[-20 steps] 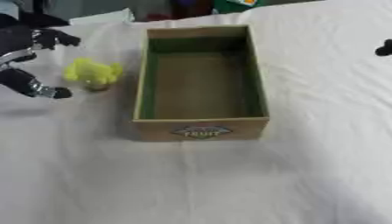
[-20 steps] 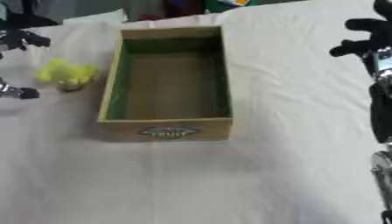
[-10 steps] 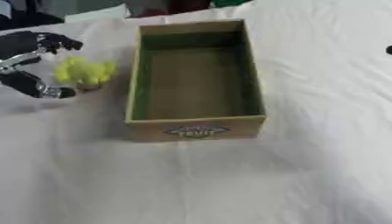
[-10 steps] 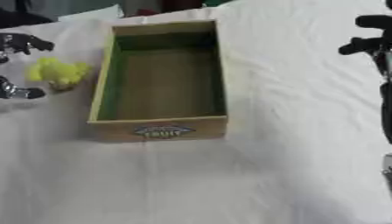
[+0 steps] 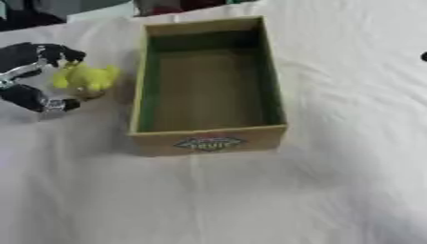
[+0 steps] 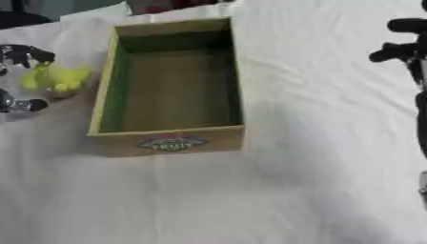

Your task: Pick up objects on the table and place them in the box.

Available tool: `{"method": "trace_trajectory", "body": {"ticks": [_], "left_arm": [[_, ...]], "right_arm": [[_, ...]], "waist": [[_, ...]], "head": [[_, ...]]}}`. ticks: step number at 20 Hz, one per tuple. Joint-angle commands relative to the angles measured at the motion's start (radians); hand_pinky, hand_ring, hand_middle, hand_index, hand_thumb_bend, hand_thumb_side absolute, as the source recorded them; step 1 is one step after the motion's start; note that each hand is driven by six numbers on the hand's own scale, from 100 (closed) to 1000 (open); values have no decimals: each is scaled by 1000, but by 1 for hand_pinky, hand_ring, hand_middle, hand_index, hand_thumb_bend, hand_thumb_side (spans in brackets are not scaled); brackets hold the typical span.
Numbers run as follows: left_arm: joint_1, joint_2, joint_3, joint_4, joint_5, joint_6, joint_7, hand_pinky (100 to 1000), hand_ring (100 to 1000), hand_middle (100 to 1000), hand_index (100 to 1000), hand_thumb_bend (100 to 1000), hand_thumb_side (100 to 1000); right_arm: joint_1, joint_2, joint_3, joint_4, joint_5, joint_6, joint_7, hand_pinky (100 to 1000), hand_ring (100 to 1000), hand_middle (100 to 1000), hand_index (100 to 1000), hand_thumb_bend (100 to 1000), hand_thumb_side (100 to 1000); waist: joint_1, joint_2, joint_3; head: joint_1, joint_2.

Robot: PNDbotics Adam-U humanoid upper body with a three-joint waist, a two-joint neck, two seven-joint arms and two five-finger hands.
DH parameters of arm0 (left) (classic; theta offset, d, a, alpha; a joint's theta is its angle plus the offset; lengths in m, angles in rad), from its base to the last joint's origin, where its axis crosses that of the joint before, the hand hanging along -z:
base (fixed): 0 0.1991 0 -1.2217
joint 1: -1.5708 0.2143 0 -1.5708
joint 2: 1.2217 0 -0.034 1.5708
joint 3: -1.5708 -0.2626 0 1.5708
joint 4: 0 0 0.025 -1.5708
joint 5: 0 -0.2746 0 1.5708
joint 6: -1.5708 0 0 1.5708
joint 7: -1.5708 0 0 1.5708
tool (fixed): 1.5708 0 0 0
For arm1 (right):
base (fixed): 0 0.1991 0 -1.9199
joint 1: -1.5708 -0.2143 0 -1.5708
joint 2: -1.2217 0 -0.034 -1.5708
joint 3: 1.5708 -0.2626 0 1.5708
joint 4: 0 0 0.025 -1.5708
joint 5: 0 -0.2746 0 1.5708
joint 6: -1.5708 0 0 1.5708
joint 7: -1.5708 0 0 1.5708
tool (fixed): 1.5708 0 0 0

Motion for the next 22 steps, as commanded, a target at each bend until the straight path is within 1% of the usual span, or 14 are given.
{"method": "trace_trajectory", "body": {"ticks": [1, 6, 8, 9, 10, 11, 12, 13, 15, 17, 19, 22], "left_arm": [[-9, 48, 18, 1, -9, 14, 10, 660, 823, 822, 982, 473, 711], [-16, 45, 21, 8, -26, 25, 42, 657, 821, 822, 981, 433, 706], [-19, 45, 20, 10, -37, 31, 51, 647, 817, 818, 969, 393, 711], [-20, 45, 20, 11, -45, 36, 56, 638, 812, 813, 951, 354, 718], [-20, 46, 21, 13, -54, 44, 61, 636, 811, 810, 935, 341, 719], [-20, 46, 22, 15, -64, 52, 67, 633, 807, 804, 916, 288, 731], [-19, 45, 23, 18, -71, 60, 73, 628, 804, 797, 900, 247, 718], [-19, 44, 23, 21, -75, 67, 80, 624, 800, 792, 890, 228, 713], [-19, 42, 26, 26, -76, 77, 97, 594, 778, 756, 860, 147, 691], [-20, 39, 31, 25, -63, 92, 121, 561, 753, 712, 809, 112, 675], [-20, 37, 32, 24, -42, 104, 149, 538, 731, 669, 770, 101, 652], [-18, 38, 24, 20, -33, 113, 186, 518, 714, 650, 724, 195, 577]], "right_arm": [[-16, -28, -2, -20, -4, -1, 2, 829, 599, 731, 942, 100, 730], [-21, -31, 1, -20, -4, 1, 4, 830, 598, 732, 944, 100, 728], [-22, -31, 1, -20, -5, 1, 5, 830, 598, 733, 945, 100, 727], [-23, -32, 2, -20, -5, 1, 6, 830, 598, 733, 946, 100, 727], [-23, -32, 3, -20, -6, 2, 6, 830, 598, 733, 946, 100, 726], [-24, -32, 4, -20, -6, 2, 7, 830, 598, 733, 947, 100, 726], [-23, -33, 4, -20, -6, 3, 7, 830, 598, 734, 947, 100, 725], [-22, -33, 4, -20, -7, 3, 7, 830, 598, 734, 948, 100, 725], [-21, -33, 4, -20, -7, 5, 7, 830, 599, 734, 949, 100, 719], [-20, -33, 4, -20, -7, 6, 7, 830, 599, 735, 949, 100, 722], [-20, -32, 5, -20, -7, 7, 7, 830, 599, 735, 949, 100, 722], [-18, -29, 4, -20, -6, 8, 6, 830, 599, 735, 950, 100, 720]], "waist": [[-2, -15, -4], [3, -3, -15], [5, 1, -19], [6, 3, -21], [7, 4, -23], [8, 6, -25], [9, 6, -26], [10, 7, -26], [12, 8, -26], [12, 9, -27], [12, 9, -27], [12, 10, -29]], "head": [[6, -17], [10, -26], [13, -30], [14, -32], [15, -35], [15, -37], [16, -37], [15, -37], [14, -34], [14, -32], [14, -31], [13, -31]]}}
